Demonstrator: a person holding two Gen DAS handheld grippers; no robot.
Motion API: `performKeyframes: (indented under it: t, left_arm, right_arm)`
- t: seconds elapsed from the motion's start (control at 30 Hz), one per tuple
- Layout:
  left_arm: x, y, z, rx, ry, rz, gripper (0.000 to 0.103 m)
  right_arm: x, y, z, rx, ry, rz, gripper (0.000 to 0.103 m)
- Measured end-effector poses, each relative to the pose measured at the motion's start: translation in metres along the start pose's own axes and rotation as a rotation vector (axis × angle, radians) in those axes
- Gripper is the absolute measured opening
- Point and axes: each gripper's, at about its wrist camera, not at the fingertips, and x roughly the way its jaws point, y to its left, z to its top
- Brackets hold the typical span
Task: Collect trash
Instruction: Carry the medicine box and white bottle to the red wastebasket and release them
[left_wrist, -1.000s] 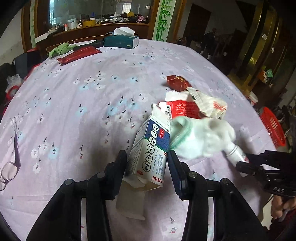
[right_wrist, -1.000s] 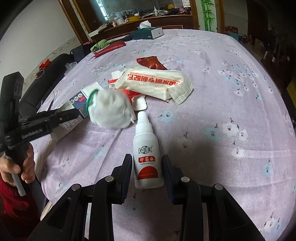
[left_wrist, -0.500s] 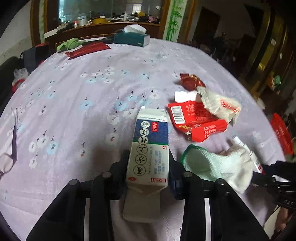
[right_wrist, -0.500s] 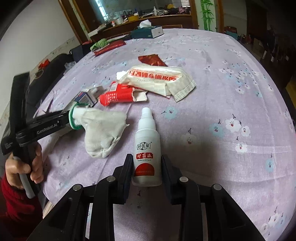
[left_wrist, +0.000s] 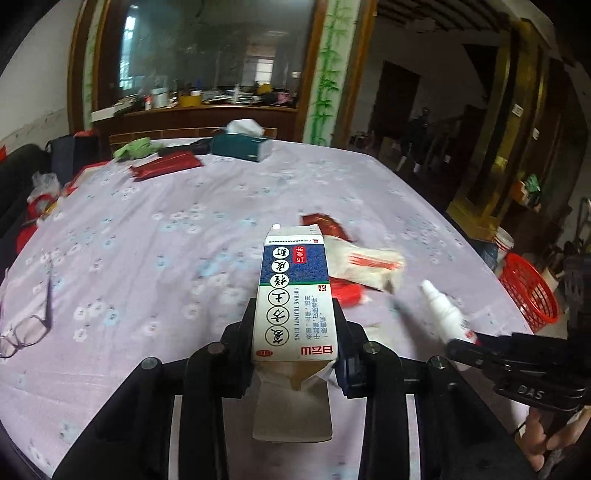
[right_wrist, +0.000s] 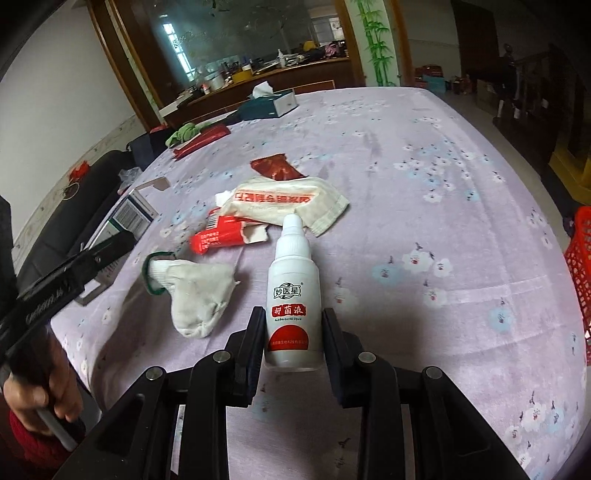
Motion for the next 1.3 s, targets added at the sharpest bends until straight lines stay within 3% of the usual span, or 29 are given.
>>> performKeyframes:
  t: [0.33,1.3]
  left_arm:
    - [0.009,-0.040,-0.004,0.061,0.025,-0.057,0.033]
    - [0.017,-0.061,-0.004,0.109,0.042,-0.079,0.033]
  right_arm:
    - [-0.012,-0.012,-0.002,0.027,-0.033,-0.009,0.032]
    - [-0.024,-0.025,-0.003,0.071,-0.049,0.000,0.032]
